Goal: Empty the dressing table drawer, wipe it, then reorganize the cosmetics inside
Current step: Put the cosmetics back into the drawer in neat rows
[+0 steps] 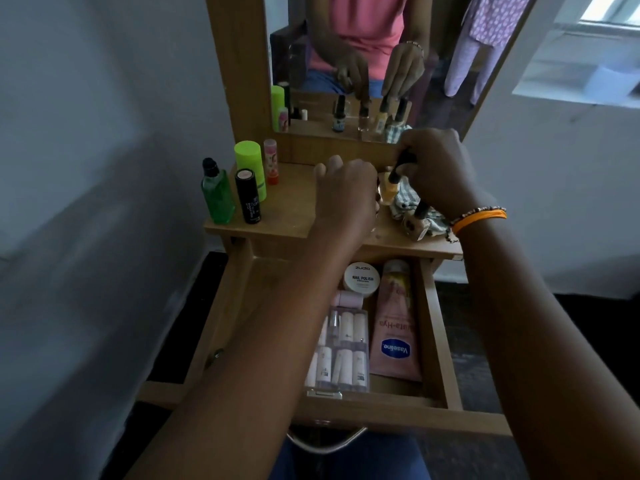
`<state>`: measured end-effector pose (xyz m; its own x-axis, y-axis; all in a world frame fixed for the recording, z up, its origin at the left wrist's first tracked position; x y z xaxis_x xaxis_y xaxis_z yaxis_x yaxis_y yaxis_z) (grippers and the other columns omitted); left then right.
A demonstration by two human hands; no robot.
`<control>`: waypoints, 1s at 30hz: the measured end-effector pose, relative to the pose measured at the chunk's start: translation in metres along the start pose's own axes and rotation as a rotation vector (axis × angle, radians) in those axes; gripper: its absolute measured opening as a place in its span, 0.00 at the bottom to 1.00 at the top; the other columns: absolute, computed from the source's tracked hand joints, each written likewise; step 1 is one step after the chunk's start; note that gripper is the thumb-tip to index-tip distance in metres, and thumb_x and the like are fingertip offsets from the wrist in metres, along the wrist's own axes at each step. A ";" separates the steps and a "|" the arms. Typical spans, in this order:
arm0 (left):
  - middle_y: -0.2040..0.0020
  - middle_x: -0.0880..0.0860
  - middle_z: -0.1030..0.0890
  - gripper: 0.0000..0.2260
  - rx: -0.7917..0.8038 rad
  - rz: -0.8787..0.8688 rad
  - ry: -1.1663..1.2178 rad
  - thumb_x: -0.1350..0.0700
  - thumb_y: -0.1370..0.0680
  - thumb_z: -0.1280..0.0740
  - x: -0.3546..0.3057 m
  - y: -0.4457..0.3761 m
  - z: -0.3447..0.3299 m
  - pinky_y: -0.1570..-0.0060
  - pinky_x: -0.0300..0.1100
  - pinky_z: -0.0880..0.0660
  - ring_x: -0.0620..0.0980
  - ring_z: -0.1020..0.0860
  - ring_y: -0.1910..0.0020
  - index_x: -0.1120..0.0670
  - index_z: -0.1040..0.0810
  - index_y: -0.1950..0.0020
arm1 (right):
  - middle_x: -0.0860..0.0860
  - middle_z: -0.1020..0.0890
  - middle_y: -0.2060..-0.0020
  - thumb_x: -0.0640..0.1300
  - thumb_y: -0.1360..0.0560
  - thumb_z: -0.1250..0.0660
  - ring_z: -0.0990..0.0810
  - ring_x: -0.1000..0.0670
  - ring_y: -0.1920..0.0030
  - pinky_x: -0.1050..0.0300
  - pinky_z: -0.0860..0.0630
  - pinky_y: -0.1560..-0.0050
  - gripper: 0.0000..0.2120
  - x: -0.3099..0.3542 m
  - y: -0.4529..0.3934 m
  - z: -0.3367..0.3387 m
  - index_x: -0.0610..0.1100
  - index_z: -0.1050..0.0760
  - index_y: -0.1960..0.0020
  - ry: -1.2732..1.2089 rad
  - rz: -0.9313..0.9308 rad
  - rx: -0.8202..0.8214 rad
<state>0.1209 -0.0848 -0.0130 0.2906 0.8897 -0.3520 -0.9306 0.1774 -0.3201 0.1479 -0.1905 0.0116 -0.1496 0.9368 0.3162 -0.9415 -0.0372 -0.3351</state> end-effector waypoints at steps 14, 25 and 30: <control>0.59 0.48 0.21 0.07 0.158 0.312 0.317 0.63 0.29 0.29 0.152 0.136 0.010 0.59 0.36 0.30 0.41 0.23 0.58 0.52 0.21 0.56 | 0.52 0.16 0.61 0.37 0.32 0.28 0.18 0.54 0.58 0.53 0.20 0.54 0.08 0.097 0.128 -0.096 0.47 0.21 0.56 -0.344 0.051 0.367; 0.47 0.51 0.20 0.11 0.005 0.360 0.309 0.64 0.26 0.31 0.191 0.167 -0.005 0.55 0.33 0.33 0.48 0.23 0.47 0.55 0.21 0.46 | 0.49 0.16 0.59 0.30 0.32 0.31 0.17 0.51 0.59 0.50 0.20 0.56 0.13 0.149 0.173 -0.169 0.46 0.20 0.54 -0.382 0.215 0.520; 0.46 0.50 0.21 0.11 -0.001 0.329 0.313 0.64 0.26 0.32 0.187 0.166 -0.001 0.61 0.25 0.34 0.44 0.25 0.49 0.55 0.21 0.45 | 0.49 0.17 0.58 0.33 0.32 0.29 0.19 0.52 0.60 0.51 0.21 0.55 0.10 0.150 0.176 -0.174 0.45 0.20 0.53 -0.444 0.165 0.513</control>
<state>0.0215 0.1110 -0.1327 0.0333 0.7287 -0.6840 -0.9845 -0.0940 -0.1481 0.0122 0.0042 -0.1546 -0.3095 0.6781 0.6667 -0.9031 -0.4291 0.0171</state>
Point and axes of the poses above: each hand's wrist, its own y-axis away from the middle knuckle, its own z-axis out of the back of the hand, x = y × z, the point moved 10 cm from there along -y, towards the middle knuckle
